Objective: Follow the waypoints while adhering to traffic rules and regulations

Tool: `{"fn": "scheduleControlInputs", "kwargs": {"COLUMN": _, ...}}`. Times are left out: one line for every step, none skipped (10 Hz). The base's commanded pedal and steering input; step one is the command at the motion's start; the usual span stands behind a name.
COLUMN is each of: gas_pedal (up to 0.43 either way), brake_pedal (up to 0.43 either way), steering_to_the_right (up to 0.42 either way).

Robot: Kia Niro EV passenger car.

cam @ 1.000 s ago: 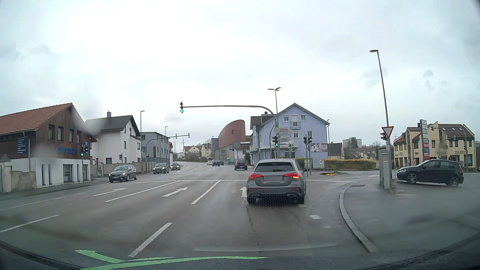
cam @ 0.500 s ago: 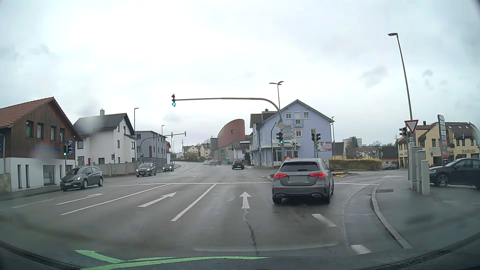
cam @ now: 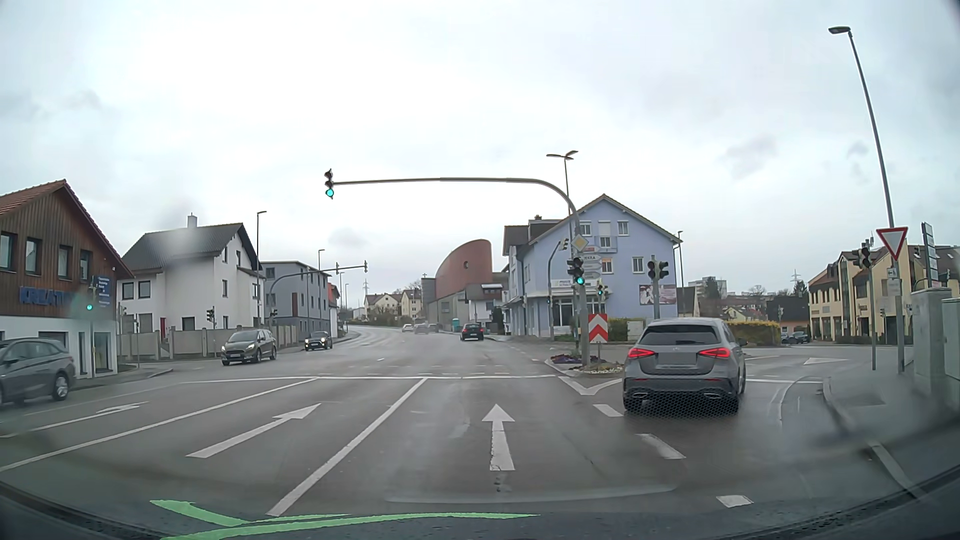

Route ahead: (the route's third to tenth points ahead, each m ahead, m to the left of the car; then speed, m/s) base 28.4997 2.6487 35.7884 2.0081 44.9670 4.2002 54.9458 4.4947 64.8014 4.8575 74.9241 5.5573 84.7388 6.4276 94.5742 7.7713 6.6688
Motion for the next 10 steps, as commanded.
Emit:
{"fn": "scheduleControlInputs", "kwargs": {"gas_pedal": 0.228, "brake_pedal": 0.0, "steering_to_the_right": 0.0}}
{"fn": "scheduleControlInputs", "kwargs": {"gas_pedal": 0.228, "brake_pedal": 0.0, "steering_to_the_right": 0.001}}
{"fn": "scheduleControlInputs", "kwargs": {"gas_pedal": 0.24, "brake_pedal": 0.0, "steering_to_the_right": 0.002}}
{"fn": "scheduleControlInputs", "kwargs": {"gas_pedal": 0.248, "brake_pedal": 0.0, "steering_to_the_right": 0.002}}
{"fn": "scheduleControlInputs", "kwargs": {"gas_pedal": 0.248, "brake_pedal": 0.0, "steering_to_the_right": 0.004}}
{"fn": "scheduleControlInputs", "kwargs": {"gas_pedal": 0.248, "brake_pedal": 0.0, "steering_to_the_right": 0.006}}
{"fn": "scheduleControlInputs", "kwargs": {"gas_pedal": 0.26, "brake_pedal": 0.0, "steering_to_the_right": 0.009}}
{"fn": "scheduleControlInputs", "kwargs": {"gas_pedal": 0.26, "brake_pedal": 0.0, "steering_to_the_right": 0.01}}
{"fn": "scheduleControlInputs", "kwargs": {"gas_pedal": 0.26, "brake_pedal": 0.0, "steering_to_the_right": 0.01}}
{"fn": "scheduleControlInputs", "kwargs": {"gas_pedal": 0.26, "brake_pedal": 0.0, "steering_to_the_right": 0.01}}
